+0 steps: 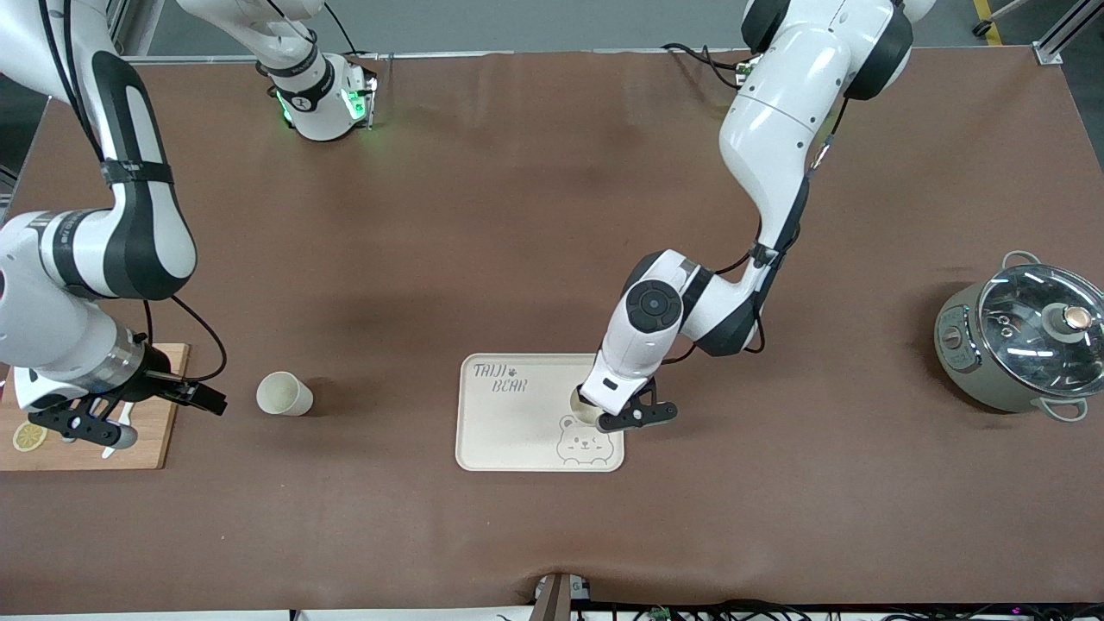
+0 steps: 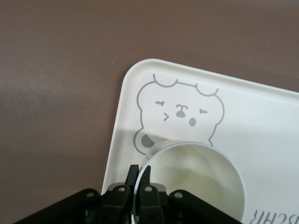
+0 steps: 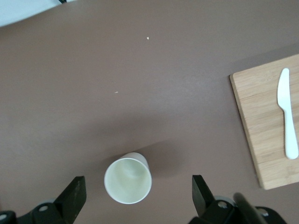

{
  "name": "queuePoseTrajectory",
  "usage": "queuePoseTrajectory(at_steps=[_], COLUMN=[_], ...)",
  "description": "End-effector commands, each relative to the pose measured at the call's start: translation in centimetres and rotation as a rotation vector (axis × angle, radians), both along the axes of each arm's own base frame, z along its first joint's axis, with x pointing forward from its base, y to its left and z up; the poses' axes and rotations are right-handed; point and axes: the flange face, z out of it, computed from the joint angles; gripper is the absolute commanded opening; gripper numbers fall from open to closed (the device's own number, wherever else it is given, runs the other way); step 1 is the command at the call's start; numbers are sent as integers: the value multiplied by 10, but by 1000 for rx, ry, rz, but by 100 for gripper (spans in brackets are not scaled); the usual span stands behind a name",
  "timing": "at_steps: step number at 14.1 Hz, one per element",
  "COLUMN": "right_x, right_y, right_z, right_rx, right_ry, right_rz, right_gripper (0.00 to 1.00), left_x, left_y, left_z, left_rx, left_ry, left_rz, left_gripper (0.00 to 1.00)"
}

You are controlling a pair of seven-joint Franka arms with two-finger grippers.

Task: Place white IKEA cup upright on tray with both arms
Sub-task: 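Release the cup on the tray while the right gripper nears the other cup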

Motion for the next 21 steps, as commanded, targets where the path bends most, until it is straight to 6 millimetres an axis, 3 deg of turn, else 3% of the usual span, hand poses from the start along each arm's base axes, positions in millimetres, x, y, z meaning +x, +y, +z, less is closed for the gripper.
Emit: queuePoseTrajectory(at_steps=[1, 3, 5, 6, 7, 8, 10, 11, 14, 17, 19, 21], right_x=[1, 3, 3, 2, 0, -5, -10, -12, -20, -25, -26, -26], right_y=[-3, -2, -3, -3, -3, -4, -3, -1, 4, 7, 11, 10], right_z=[-4, -13, -27, -37, -48, -60, -74, -76, -90, -98, -100, -104], right_rx=[-15, -15, -15, -17, -19, -21, -21, -21, -18, -17, -18, -22], right_ry=[-8, -3, -12, -14, -18, -25, -22, -16, 11, 30, 33, 41], right_rz=[42, 45, 46, 60, 85, 104, 113, 118, 125, 131, 145, 160], right_gripper=[100, 100, 100, 100, 100, 100, 100, 100, 100, 100, 100, 100], left_x=[3, 2, 3, 3, 3, 3, 4, 13, 44, 71, 78, 75], left_y=[-5, -5, -5, -5, -5, -6, 9, 36, 111, 205, 250, 281], left_z=[4, 6, 8, 9, 13, 24, 59, 66, 137, 165, 189, 218], left_rx=[1, -2, -4, -6, -2, -4, 36, 78, 94, 116, 68, 53], left_ry=[-23, -20, -23, -24, -23, -31, 29, 77, 47, 55, 45, 57], left_rz=[25, 39, 44, 44, 42, 42, 61, 86, 4, -175, -202, -210], left_gripper=[0, 38, 44, 56, 89, 100, 100, 100, 100, 100, 100, 100])
